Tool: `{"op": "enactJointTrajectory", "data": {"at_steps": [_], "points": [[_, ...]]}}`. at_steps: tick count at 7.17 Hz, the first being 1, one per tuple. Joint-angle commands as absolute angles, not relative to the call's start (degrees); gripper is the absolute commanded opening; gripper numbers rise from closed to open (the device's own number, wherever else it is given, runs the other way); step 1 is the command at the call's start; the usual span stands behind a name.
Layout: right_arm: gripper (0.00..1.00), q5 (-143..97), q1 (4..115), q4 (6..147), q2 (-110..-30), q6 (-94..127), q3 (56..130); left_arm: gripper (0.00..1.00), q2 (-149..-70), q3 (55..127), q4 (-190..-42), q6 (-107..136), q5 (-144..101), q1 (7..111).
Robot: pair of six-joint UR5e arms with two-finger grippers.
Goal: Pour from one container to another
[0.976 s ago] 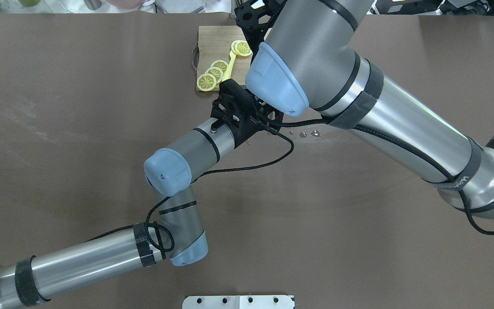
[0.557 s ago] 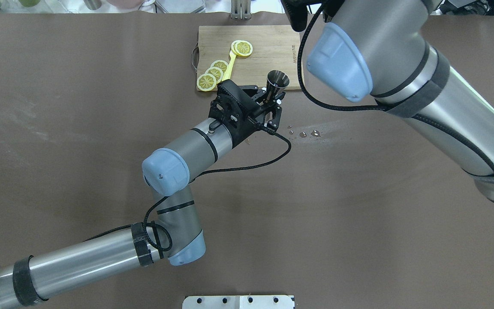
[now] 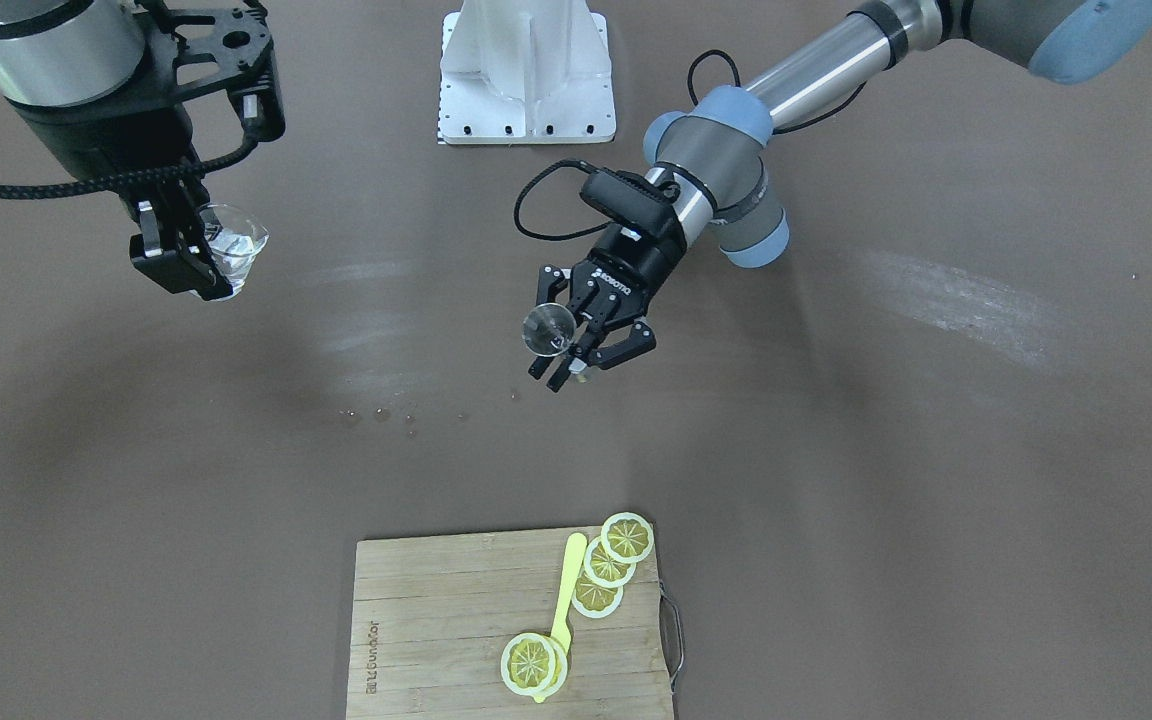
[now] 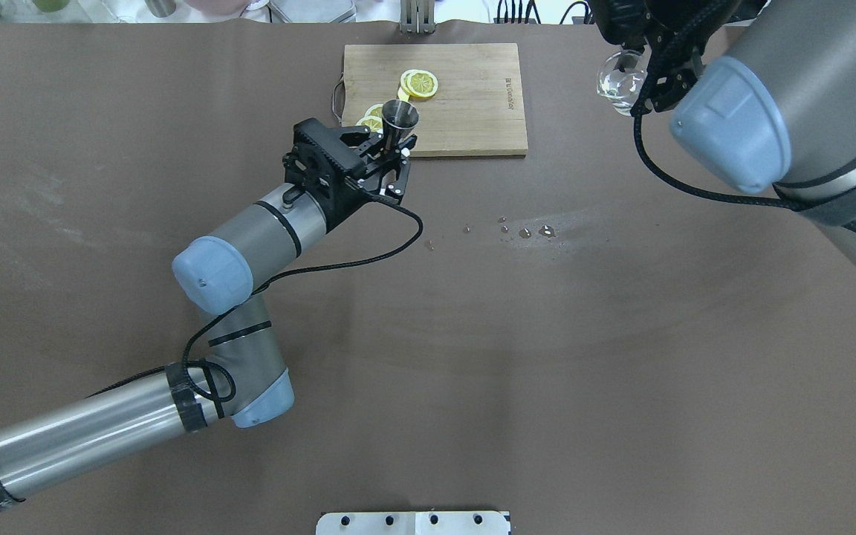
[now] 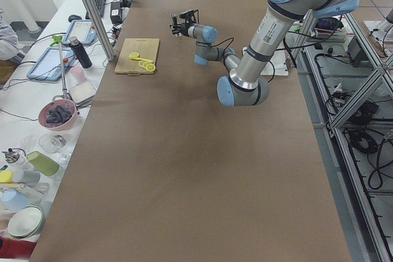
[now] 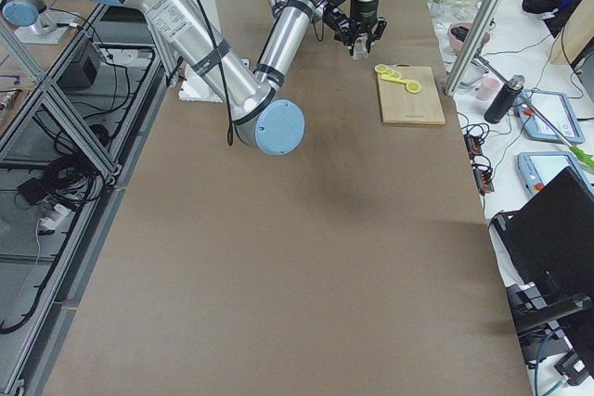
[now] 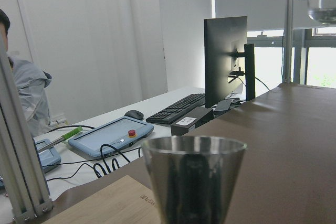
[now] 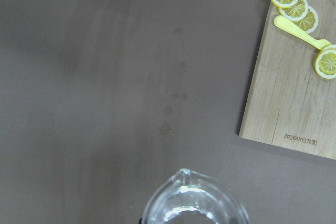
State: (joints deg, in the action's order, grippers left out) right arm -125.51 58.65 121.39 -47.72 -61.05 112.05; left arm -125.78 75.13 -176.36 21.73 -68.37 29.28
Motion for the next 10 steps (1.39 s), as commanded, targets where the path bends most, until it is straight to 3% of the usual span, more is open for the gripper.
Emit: {"op": "enactJointTrajectory", "data": {"at_steps": [1,5,7,8,10], "points": [[0.0,-129.53,59.24,109.93,-56.04,-57.42,115.39,0.0,-114.93,77.59,-186.47,21.8,-68.64,31.89],[0.0,-136.66,61.26,89.54,-68.43,-48.29,116.02,0.0,-97.5,81.04,-192.22,21.88,-76.32,39.52],[0.0,-137.28,61.26,72.42,-78.27,-42.83,115.06,0.0,-94.93,79.64,-195.09,21.88,-76.56,40.34],[0.0,-138.68,61.26,65.11,-81.79,-40.63,113.66,0.0,-94.92,74.58,-201.38,21.97,-76.38,40.34],[0.0,-140.53,61.17,50.96,-84.89,-35.71,107.35,0.0,-94.75,70.05,-205.75,22.58,-76.03,40.52]]}}
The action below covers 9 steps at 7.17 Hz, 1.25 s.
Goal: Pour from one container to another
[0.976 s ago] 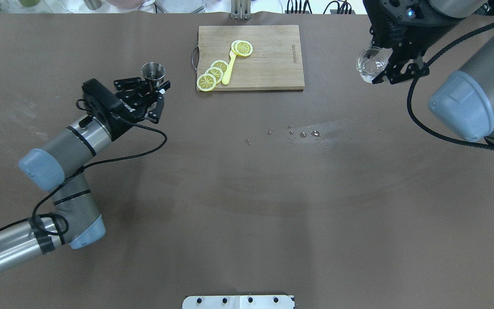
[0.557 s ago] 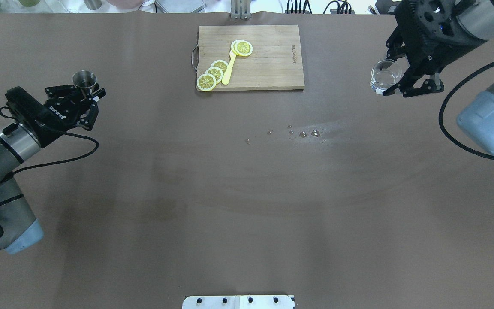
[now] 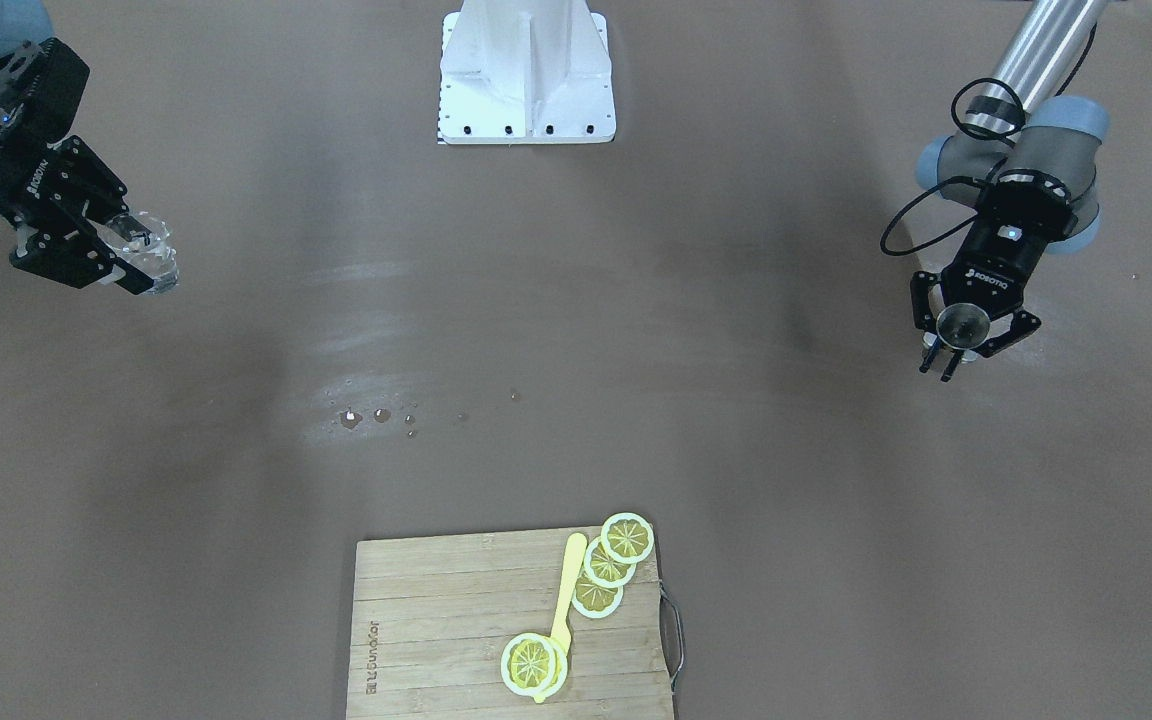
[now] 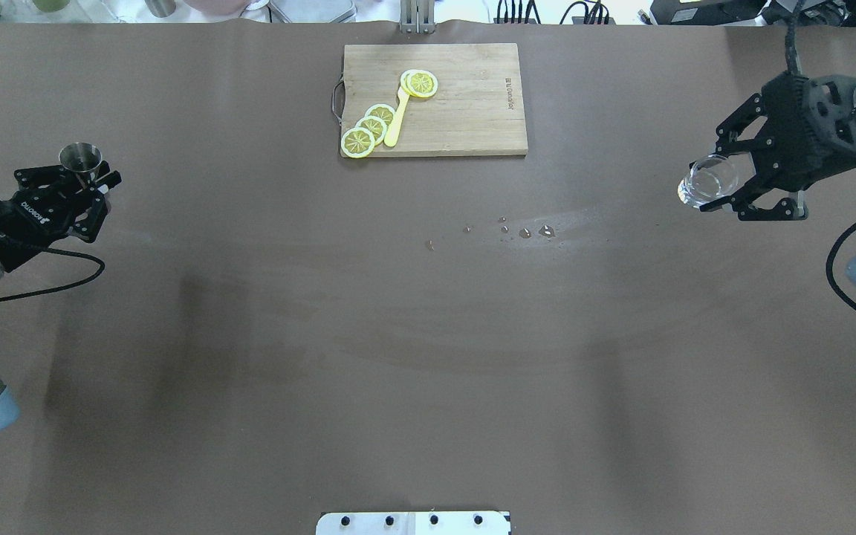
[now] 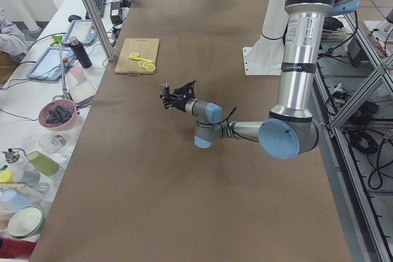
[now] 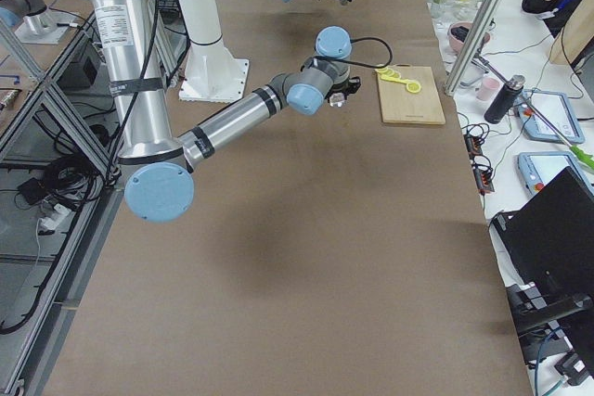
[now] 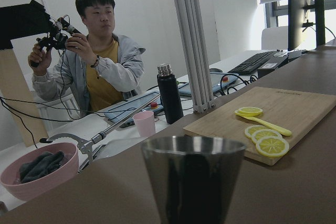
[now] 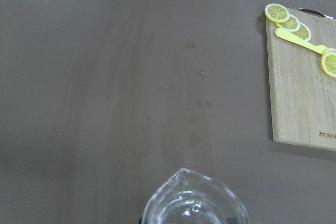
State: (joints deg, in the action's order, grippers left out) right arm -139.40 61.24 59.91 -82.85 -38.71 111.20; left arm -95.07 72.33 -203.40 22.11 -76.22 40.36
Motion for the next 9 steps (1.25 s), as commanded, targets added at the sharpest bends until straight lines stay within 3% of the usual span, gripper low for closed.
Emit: {"op": "enactJointTrajectory", "data": {"at_steps": [1,4,6,9], "points": [[0.0,-140.89,61.17,42.88,-85.08,-33.25,102.53,0.0,-93.44,69.18,-206.01,22.76,-71.76,40.26],[0.0,-140.98,60.91,15.53,-84.29,-23.13,84.95,0.0,-92.9,69.43,-205.14,29.48,-53.61,35.27],[0.0,-141.06,60.82,10.39,-84.29,-23.03,80.36,0.0,-92.64,70.31,-196.85,36.44,-41.53,33.84],[0.0,-140.63,58.98,5.19,-82.1,-23.11,71.56,0.0,-90.01,77.32,-181.98,47.07,-36.67,32.44]]}}
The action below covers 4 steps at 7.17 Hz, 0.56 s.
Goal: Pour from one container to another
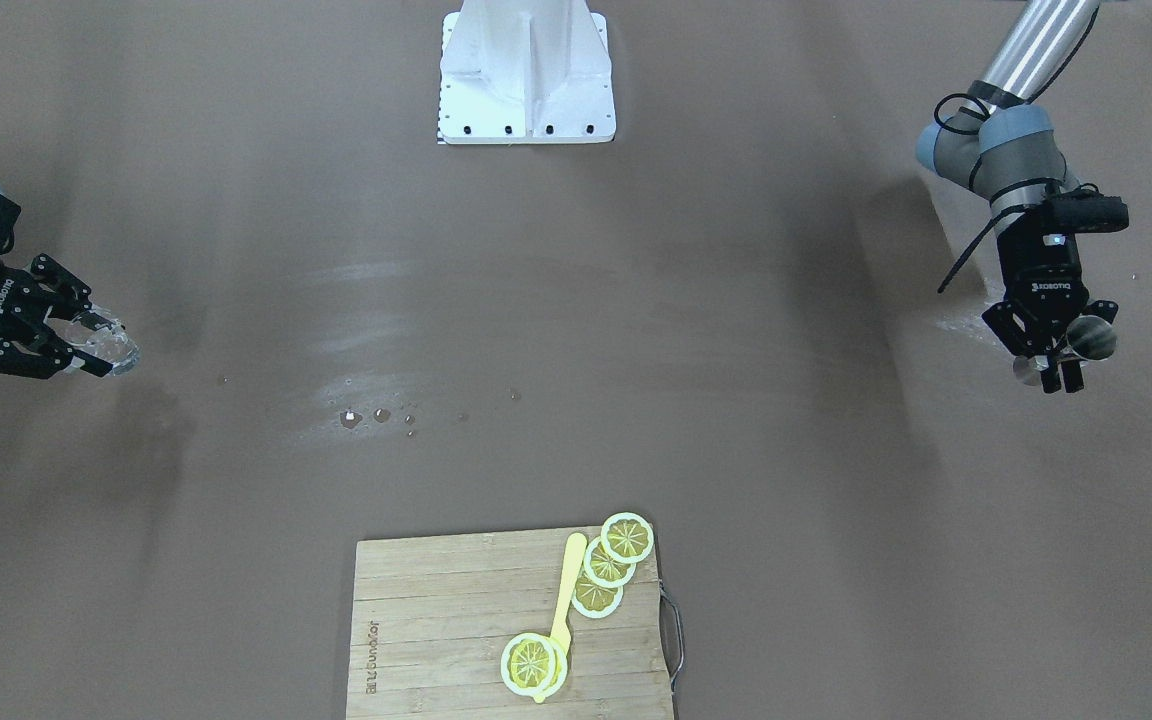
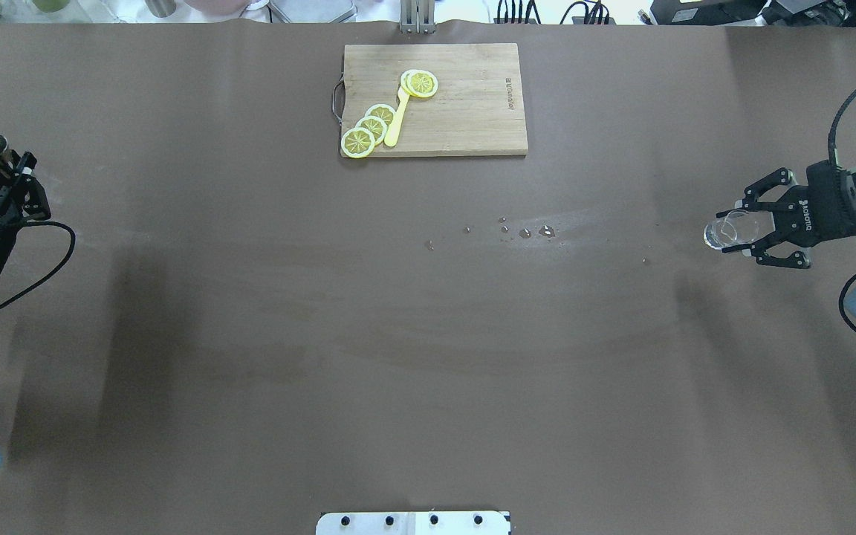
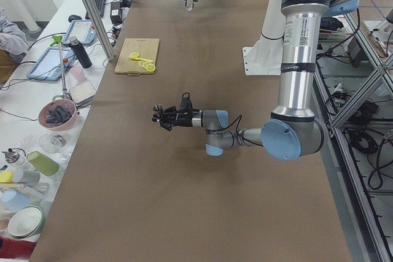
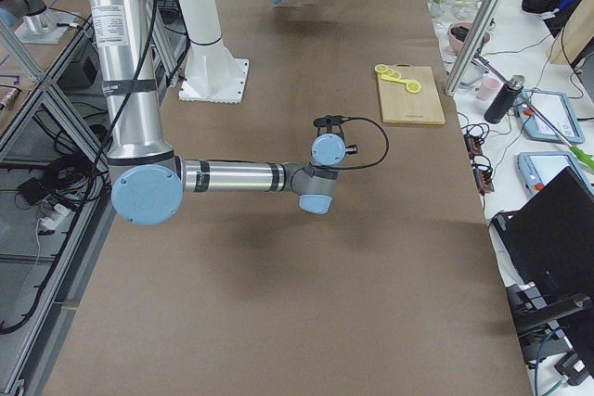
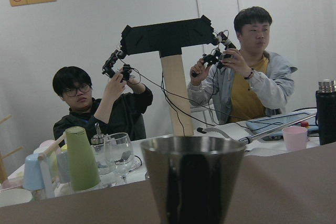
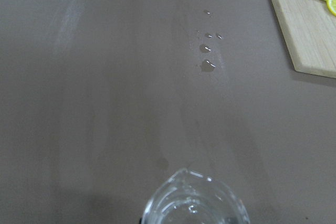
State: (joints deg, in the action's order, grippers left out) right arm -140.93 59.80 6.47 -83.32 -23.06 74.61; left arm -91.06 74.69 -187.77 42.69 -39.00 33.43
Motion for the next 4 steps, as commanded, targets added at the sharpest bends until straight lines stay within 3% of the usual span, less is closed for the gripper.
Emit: {"op": "enactJointTrajectory", "data": {"at_steps": [1,4], "points": [[0.0,-139.93,58.19,5.19,-81.74,-23.12,71.46,0.0,-89.74,79.34,-177.06,51.29,-34.3,31.3],[0.0,-140.01,55.03,5.19,-81.39,-22.15,71.28,0.0,-87.8,81.99,-165.56,63.05,-26.68,25.96]]}}
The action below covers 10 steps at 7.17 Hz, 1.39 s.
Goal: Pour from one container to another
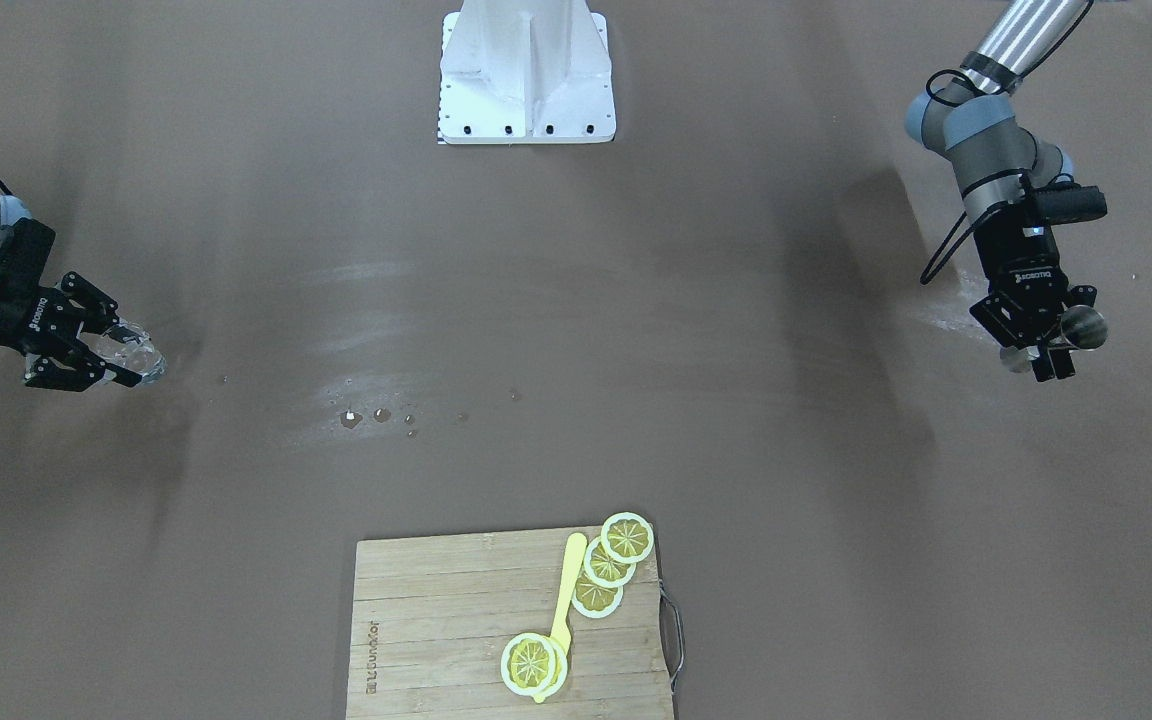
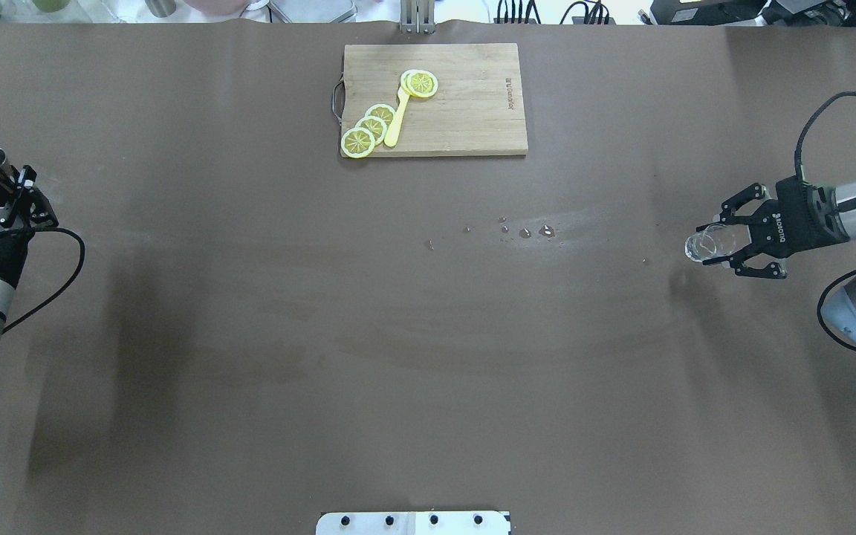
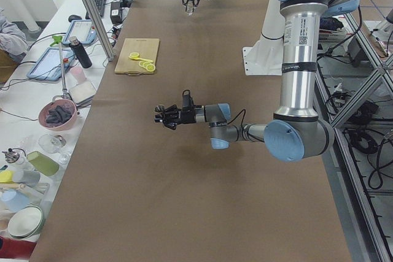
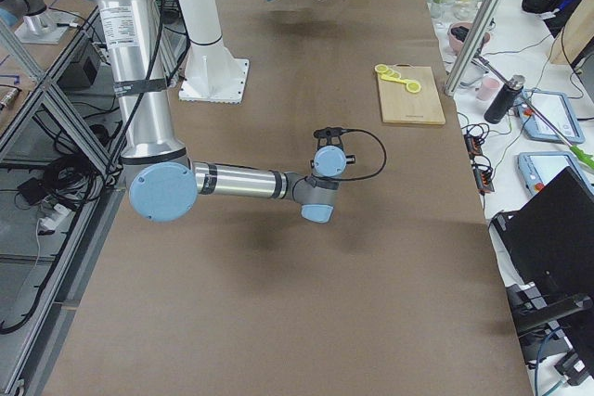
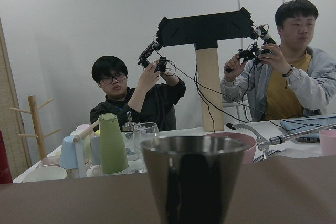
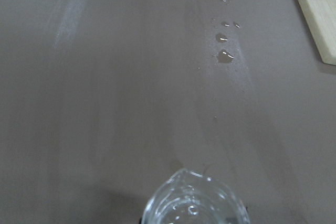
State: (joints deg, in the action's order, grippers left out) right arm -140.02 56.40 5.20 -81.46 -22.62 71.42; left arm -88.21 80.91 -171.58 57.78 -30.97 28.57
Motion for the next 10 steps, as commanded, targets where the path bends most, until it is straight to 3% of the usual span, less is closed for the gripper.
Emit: {"op": "enactJointTrajectory", "data": {"at_steps": [1,6,10], "points": [[0.0,-140.01,54.24,5.19,-81.39,-22.24,70.67,0.0,-86.67,83.74,-159.23,69.72,-24.98,24.19],[0.0,-140.36,53.53,5.1,-81.39,-22.24,69.17,0.0,-84.02,86.04,-123.37,107.25,-11.27,18.46],[0.0,-140.1,53.17,5.1,-81.3,-22.24,69.17,0.0,-79.11,82.54,-123.22,107.93,-12.13,18.63]]}}
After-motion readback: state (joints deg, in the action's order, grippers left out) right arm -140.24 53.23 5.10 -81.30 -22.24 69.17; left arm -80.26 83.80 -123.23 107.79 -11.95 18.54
